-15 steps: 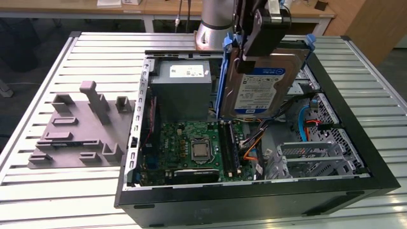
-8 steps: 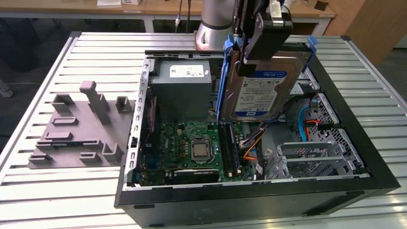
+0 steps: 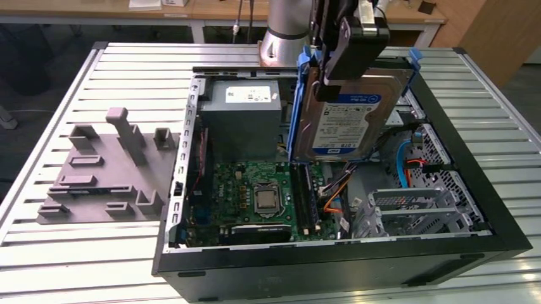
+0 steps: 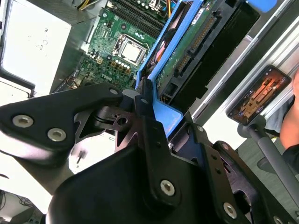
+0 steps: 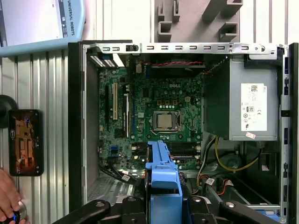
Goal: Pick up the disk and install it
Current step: 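Insert the disk into the insertion slot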
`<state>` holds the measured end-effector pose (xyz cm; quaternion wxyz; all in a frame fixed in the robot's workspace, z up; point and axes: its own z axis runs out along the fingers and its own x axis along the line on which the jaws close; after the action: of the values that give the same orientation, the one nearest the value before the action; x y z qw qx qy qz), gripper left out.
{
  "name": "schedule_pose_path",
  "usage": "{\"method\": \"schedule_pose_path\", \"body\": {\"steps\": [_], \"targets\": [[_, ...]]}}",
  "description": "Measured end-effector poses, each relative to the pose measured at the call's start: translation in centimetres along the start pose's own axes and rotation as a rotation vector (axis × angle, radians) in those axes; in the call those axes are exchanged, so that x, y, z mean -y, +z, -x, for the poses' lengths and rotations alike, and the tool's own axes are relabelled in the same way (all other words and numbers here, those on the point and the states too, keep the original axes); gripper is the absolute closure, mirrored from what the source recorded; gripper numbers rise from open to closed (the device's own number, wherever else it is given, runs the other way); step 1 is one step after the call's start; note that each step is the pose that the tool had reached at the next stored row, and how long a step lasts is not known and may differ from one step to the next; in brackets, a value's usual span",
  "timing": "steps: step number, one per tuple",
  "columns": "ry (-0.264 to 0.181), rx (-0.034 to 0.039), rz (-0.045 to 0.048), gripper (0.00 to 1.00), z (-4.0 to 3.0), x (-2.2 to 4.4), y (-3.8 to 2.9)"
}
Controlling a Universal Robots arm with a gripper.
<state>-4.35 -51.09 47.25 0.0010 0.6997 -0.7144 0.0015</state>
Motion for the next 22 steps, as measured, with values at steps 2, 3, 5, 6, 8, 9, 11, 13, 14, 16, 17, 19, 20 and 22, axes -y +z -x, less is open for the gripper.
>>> {"method": "schedule_pose_path", "body": {"steps": [2,3,5,6,8,9,11,13,14,16,17,19,20,22], "targets": [[0.000,-0.0001,0.0001,0.64,-0.05,0.00,0.00],[0.000,-0.0002,0.0000,0.64,-0.09,0.00,0.00],[0.000,-0.0002,0.0000,0.64,-0.21,0.02,0.00],[0.000,-0.0002,0.0001,0.64,-0.32,0.02,0.00],[0.000,-0.0001,0.0000,0.64,-0.81,0.08,0.01],[0.000,-0.0001,0.0000,0.64,-1.02,0.11,0.02],[0.000,-0.0003,0.0001,0.64,-1.46,0.16,0.03],[0.000,-0.0001,0.0000,0.64,-1.78,0.25,0.05],[0.000,-0.0001,0.0000,0.64,-1.87,0.30,0.06],[0.000,0.0000,0.0000,0.64,-1.98,0.63,0.08],[0.000,-0.0001,0.0000,0.64,-2.00,0.98,0.08],[0.000,-0.0001,-0.0001,0.64,-2.00,1.74,0.09],[0.000,-0.0001,0.0000,0.64,-2.00,2.11,0.09],[0.000,-0.0001,0.0000,0.64,-1.99,2.81,0.10]]}}
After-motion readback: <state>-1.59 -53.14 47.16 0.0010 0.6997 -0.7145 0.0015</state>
